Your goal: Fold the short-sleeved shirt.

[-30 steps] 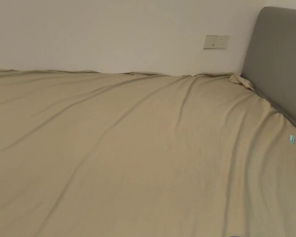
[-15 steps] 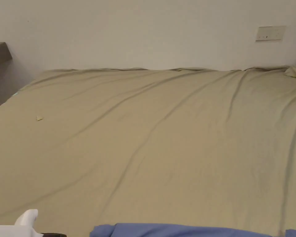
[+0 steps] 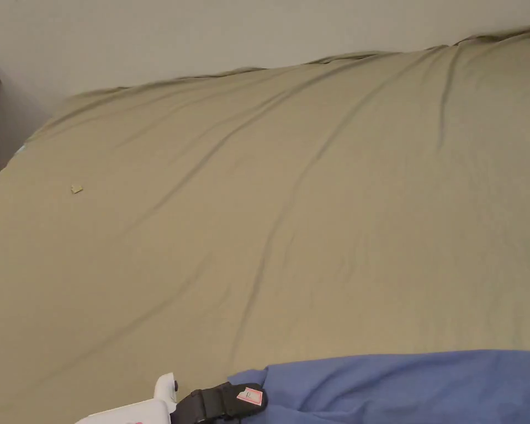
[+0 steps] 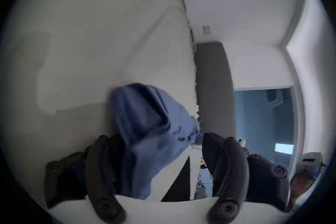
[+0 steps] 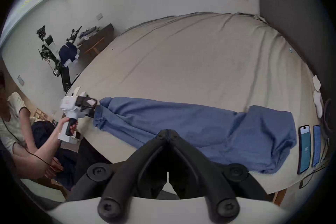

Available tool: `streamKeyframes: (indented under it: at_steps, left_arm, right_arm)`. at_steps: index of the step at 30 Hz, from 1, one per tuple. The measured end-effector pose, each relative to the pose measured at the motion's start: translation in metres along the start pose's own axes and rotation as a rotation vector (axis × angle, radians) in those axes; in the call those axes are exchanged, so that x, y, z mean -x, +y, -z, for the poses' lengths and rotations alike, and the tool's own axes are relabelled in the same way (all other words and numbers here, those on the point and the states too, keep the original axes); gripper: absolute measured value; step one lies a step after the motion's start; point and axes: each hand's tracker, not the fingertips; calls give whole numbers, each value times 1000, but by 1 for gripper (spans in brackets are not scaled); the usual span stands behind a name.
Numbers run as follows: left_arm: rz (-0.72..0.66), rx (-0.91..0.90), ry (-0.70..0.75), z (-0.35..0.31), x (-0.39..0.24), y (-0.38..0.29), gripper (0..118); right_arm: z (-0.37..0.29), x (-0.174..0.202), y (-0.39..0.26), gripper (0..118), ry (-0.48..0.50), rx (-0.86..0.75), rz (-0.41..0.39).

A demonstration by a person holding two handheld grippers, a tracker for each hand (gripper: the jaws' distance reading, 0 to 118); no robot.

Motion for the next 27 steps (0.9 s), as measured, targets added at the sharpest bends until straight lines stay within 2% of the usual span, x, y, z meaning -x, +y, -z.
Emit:
streamKeyframes:
  at_steps: [1,3,5,6,8,16,18,19,21,22,23,25,27]
  left_arm:
    - [-4,13,-47,13,5,1,75]
    - [-38,36,-25,34,8,0,10]
    - [-69,54,-99,39,8,-7,10]
    - [-61,43,-179,34,6,-8,10]
    - [-54,-14,-231,13,1,-7,10]
    - [69,-180,-20,-113,-41,1,10]
    - [95,-251,96,-141,-55,0,10]
    - [103,-265,256,-150,-68,-1,10]
    - [215,-261,695,-142,-112,-10,10]
    - [274,-226,855,-125,-131,-16,10]
    - [349,-181,954,-102,-148,-24,10]
    - [494,-128,936,-45,-181,-39,10]
    - [571,-8,873,14,-199,-47,10]
  right_arm:
    - [2,2,2,2,13,2,-2]
    - [4,4,5,2,34,3,-9]
    - [4,11,6,2,30,4,-22]
    - [4,11,6,2,31,7,-29]
    - [4,13,6,2,30,14,-33]
    - [-1,17,9,2,29,7,-61]
    - [-4,15,7,2,35,-5,-50]
    - [-6,13,5,2,39,-9,-44]
    - [-10,9,0,2,36,-17,-35]
    - [-12,6,-2,2,34,-18,-31]
    - [-14,2,-4,2,35,-19,-23]
    - [-19,-4,-9,2,40,-29,-6]
    - [-25,-12,-14,2,49,-40,16]
